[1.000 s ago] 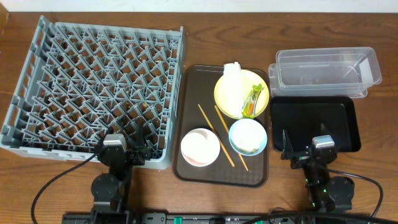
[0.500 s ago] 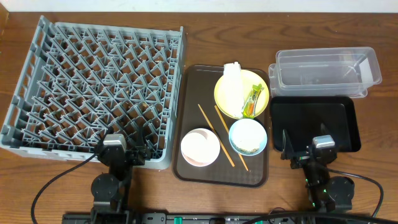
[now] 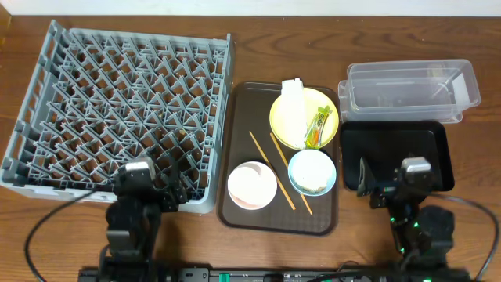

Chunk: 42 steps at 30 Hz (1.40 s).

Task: Sort waste into correct bins and load items into the dishwasher
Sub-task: 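Raise the right gripper and move it toward the yellow plate, then grasp the white tissue on the yellow plate with the right gripper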

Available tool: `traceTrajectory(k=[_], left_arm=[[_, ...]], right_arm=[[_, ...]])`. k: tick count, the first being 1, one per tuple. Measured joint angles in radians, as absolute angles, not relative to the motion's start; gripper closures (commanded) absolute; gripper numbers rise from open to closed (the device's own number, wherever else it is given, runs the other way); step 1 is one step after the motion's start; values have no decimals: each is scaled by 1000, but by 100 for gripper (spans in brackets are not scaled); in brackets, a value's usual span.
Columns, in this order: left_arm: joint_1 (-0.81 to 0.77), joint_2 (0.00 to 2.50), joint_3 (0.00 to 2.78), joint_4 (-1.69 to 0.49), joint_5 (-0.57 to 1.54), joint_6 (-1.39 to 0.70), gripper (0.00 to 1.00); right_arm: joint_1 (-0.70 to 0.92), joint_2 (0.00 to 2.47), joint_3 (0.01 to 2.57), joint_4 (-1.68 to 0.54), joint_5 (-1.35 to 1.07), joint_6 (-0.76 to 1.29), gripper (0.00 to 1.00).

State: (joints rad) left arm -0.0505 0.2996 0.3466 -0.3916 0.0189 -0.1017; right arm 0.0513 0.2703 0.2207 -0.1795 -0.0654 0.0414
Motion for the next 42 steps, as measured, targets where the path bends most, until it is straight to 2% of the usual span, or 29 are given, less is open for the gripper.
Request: traceTrajectory(k=[7, 12, 17, 28, 35, 42], left_arm=[[-51, 578, 616, -632, 19, -105, 14], [-51, 781, 797, -832, 20, -105, 14], [-51, 862, 847, -869, 20, -105, 14], [-51, 879, 847, -878, 35, -105, 14], [-51, 879, 847, -874, 42, -105, 14], [-51, 879, 847, -872, 46, -105, 14]], right_arm=[[51, 553, 503, -303, -82, 43, 1], [51, 828, 760, -509, -157, 44, 1], [51, 1002, 926, -626, -193, 40, 1], [74, 1155, 974, -503, -390, 15, 1], [207, 1298, 1078, -546, -334, 15, 2], [336, 1483, 1243, -552, -213, 17, 11]])
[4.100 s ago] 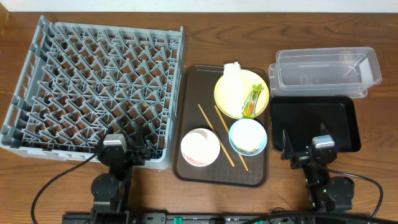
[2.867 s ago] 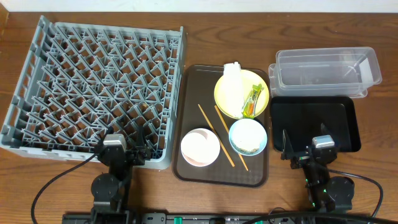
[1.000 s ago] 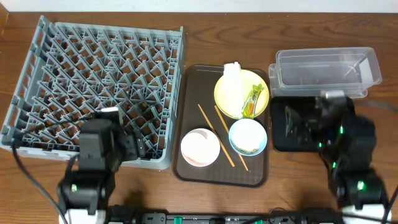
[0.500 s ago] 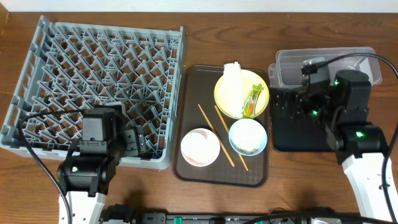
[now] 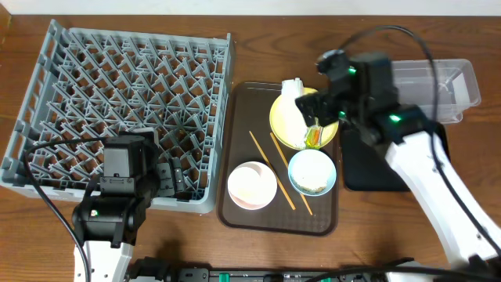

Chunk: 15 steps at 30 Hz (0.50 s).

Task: Sort waste into correct bins and load items into the dishwasher
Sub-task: 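Grasp the white tissue on the yellow plate with the right gripper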

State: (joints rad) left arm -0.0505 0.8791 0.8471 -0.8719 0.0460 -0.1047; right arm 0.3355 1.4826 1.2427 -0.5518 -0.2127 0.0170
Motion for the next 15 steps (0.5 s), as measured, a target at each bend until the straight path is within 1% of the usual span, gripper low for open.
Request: traceTrajectory(k=[4, 10, 15], left_arm=[[-51, 879, 847, -872, 46, -105, 14], [-51, 879, 847, -872, 46, -105, 14], [-51, 879, 847, -872, 46, -105, 14]], right_arm=[[383, 1621, 1251, -489, -135, 35, 13], [417, 1813, 1251, -431, -77, 89, 24], [418, 1902, 1251, -401, -63, 141, 32]])
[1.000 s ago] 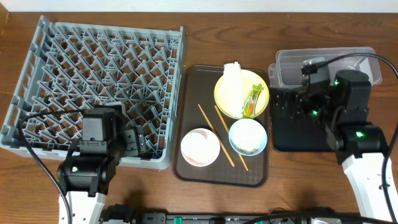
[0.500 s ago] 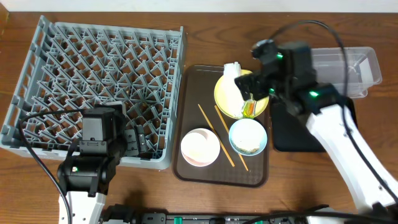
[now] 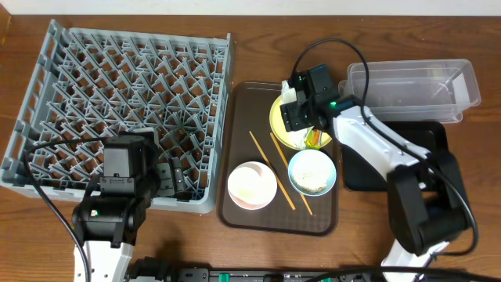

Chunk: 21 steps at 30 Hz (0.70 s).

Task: Sort waste into correct bins and load items into the dishwasher
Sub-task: 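Grasp the white tissue on the yellow plate with the right gripper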

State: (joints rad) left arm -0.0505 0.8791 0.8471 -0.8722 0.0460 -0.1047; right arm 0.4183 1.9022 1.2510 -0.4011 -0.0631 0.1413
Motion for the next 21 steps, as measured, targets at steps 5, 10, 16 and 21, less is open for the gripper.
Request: traceTrajectory(k=[5, 10, 16, 21], left_arm=[[-51, 879, 847, -872, 46, -105, 14], [-51, 879, 847, -872, 46, -105, 14], [-51, 879, 847, -872, 46, -105, 14], [-51, 880, 847, -872, 46, -105, 14]], right_arm=[[418, 1960, 1251, -389, -56, 179, 41], [418, 1997, 1251, -386, -51, 206, 67], [418, 1996, 1251, -384, -52, 224, 99], [414, 1958, 1251, -389, -52, 228, 99]])
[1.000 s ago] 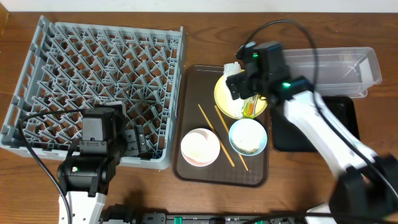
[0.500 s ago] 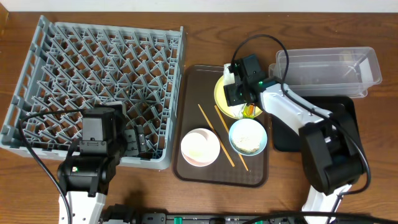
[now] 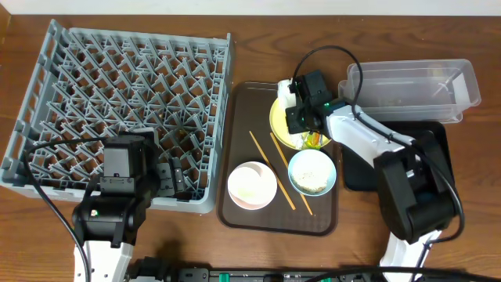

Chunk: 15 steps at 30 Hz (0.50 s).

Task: Sort waste into correct bins and load items into the dishwasher
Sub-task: 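Grasp the white tissue on the yellow plate with the right gripper, then carry the tissue right and drop it into the clear bin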

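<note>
On the brown tray [image 3: 235, 157] stand a yellow plate [image 3: 279, 129], a white bowl [image 3: 252, 185] and a blue bowl [image 3: 312, 172]. Two chopsticks [image 3: 263, 157] lie between them. A white crumpled paper [image 3: 289, 88] and a green wrapper [image 3: 317, 140] lie on the plate. My right gripper [image 3: 296, 119] is low over the plate, right at the white paper; its fingers are hidden under its body. My left gripper [image 3: 172, 178] hangs over the front edge of the grey dish rack [image 3: 117, 94], fingers apart and holding nothing.
A clear plastic bin [image 3: 411, 90] stands at the back right, with a black bin [image 3: 434, 160] in front of it. The right arm's cable loops above the plate. The rack fills the left half of the table.
My right gripper has shifted slightly toward the front and down over the yellow plate, covering more of the white paper. The left arm has not moved.
Both arms were folded at the table's front edge. Then the left arm stood raised by the rack's front edge and the right arm reached high over the plate. After that the right gripper was at the white paper, and now sits lower on it.
</note>
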Available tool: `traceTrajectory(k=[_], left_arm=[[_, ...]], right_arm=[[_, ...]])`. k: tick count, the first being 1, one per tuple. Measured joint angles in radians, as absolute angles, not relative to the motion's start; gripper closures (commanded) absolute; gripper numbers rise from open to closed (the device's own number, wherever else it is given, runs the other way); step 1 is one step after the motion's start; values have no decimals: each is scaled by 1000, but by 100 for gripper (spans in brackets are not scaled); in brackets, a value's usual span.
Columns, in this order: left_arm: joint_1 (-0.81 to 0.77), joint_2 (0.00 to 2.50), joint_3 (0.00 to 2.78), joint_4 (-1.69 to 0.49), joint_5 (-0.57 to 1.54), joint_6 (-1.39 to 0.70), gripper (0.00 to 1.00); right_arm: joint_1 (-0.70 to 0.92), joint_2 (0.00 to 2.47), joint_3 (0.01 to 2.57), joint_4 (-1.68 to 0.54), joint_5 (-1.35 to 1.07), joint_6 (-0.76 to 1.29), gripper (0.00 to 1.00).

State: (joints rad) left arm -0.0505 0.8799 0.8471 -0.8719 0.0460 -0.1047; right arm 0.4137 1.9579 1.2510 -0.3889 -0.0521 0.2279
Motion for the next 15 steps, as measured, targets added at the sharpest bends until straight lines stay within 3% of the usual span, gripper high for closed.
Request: traceTrajectory(k=[7, 15], left_arm=[[-51, 880, 847, -872, 46, -105, 14], [-51, 880, 847, -872, 46, -105, 14]], right_arm=[[324, 1703, 1257, -400, -1, 294, 99], [119, 1585, 1269, -484, 179, 676, 97]])
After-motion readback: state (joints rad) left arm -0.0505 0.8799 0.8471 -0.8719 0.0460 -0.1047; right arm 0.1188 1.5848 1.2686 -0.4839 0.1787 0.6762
